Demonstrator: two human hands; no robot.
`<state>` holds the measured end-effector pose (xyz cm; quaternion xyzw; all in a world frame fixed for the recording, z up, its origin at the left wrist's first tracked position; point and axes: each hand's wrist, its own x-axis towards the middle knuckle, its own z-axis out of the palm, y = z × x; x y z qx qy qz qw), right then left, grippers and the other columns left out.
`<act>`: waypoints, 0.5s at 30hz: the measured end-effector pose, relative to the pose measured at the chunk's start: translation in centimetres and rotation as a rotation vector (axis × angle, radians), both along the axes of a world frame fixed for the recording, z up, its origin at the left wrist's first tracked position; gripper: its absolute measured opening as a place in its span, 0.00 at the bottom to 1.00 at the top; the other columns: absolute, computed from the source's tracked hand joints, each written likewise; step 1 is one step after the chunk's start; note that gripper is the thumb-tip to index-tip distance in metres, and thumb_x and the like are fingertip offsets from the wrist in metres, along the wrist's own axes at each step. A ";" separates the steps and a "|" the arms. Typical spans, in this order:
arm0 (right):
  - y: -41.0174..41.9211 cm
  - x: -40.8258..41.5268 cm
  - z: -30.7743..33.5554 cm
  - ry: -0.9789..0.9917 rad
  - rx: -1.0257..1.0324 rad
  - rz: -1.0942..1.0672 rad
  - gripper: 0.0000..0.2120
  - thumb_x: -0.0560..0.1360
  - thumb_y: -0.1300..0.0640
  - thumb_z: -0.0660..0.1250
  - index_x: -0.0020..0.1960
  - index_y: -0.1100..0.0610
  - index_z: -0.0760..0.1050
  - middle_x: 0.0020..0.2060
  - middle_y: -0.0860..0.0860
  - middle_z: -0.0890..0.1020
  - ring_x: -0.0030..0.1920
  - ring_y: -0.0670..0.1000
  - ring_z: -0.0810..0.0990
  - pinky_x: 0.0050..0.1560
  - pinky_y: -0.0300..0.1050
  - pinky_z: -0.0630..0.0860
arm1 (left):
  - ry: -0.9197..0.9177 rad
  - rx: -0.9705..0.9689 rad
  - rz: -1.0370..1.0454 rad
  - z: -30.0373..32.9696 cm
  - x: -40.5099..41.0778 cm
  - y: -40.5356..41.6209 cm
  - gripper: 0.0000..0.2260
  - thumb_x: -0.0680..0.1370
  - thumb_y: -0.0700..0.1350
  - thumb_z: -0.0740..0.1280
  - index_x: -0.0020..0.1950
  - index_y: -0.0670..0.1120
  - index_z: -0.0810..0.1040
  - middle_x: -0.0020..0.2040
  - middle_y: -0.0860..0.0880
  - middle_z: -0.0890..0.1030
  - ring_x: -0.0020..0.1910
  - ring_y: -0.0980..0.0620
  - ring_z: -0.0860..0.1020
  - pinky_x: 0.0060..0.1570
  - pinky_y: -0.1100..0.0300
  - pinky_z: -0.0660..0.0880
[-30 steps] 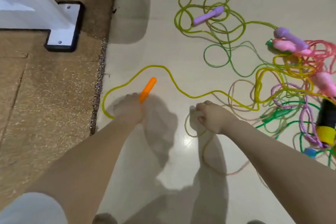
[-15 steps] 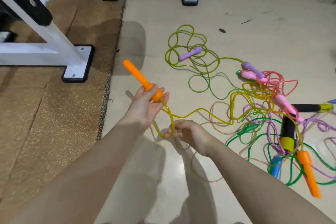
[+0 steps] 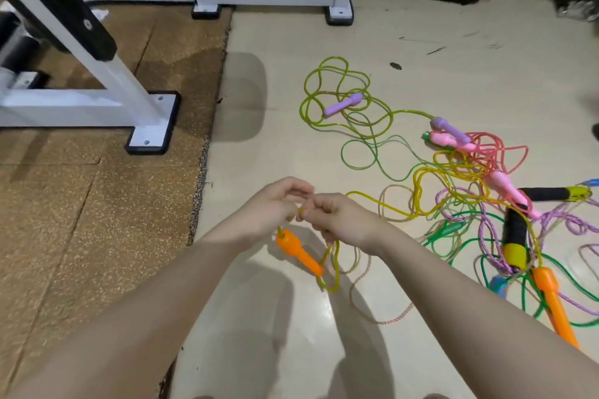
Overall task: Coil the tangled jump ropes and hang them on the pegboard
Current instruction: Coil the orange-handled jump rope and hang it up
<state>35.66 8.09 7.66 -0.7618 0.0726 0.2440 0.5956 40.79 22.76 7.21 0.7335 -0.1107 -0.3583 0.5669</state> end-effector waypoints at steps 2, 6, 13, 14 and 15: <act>0.5 0.7 0.1 -0.024 -0.034 -0.017 0.09 0.77 0.62 0.61 0.38 0.61 0.72 0.29 0.52 0.70 0.27 0.47 0.68 0.31 0.40 0.68 | 0.009 -0.010 -0.096 0.5 0.1 -0.7 0.21 0.62 0.39 0.60 0.53 0.47 0.75 0.46 0.46 0.78 0.44 0.52 0.76 0.43 0.60 0.70; -0.1 1.2 0.4 -0.079 -0.350 0.199 0.07 0.74 0.58 0.65 0.40 0.59 0.74 0.35 0.51 0.75 0.37 0.50 0.73 0.41 0.44 0.72 | 0.075 0.132 -0.150 0.3 0.4 -0.3 0.21 0.61 0.41 0.62 0.54 0.46 0.75 0.38 0.47 0.72 0.25 0.55 0.67 0.24 0.64 0.62; -2.9 1.2 -1.0 -0.416 -0.687 -0.085 0.06 0.71 0.59 0.65 0.41 0.54 0.67 0.35 0.51 0.77 0.39 0.52 0.74 0.41 0.45 0.71 | 0.157 0.431 -0.389 -0.3 0.3 1.1 0.15 0.78 0.46 0.62 0.31 0.46 0.67 0.22 0.52 0.61 0.19 0.54 0.58 0.22 0.64 0.54; -3.2 1.3 -1.3 -0.415 -0.567 -0.263 0.07 0.71 0.59 0.67 0.42 0.55 0.68 0.33 0.49 0.75 0.36 0.50 0.73 0.39 0.42 0.69 | 0.235 0.361 -0.391 -0.1 0.4 1.3 0.16 0.80 0.48 0.59 0.32 0.46 0.68 0.21 0.53 0.60 0.18 0.55 0.56 0.23 0.64 0.52; -3.4 1.3 -1.5 -0.376 -0.420 -0.396 0.08 0.71 0.58 0.68 0.43 0.54 0.68 0.32 0.47 0.73 0.34 0.48 0.71 0.37 0.39 0.67 | 0.323 0.257 -0.390 0.2 0.6 1.5 0.17 0.81 0.49 0.57 0.33 0.45 0.70 0.21 0.54 0.59 0.18 0.57 0.54 0.22 0.65 0.50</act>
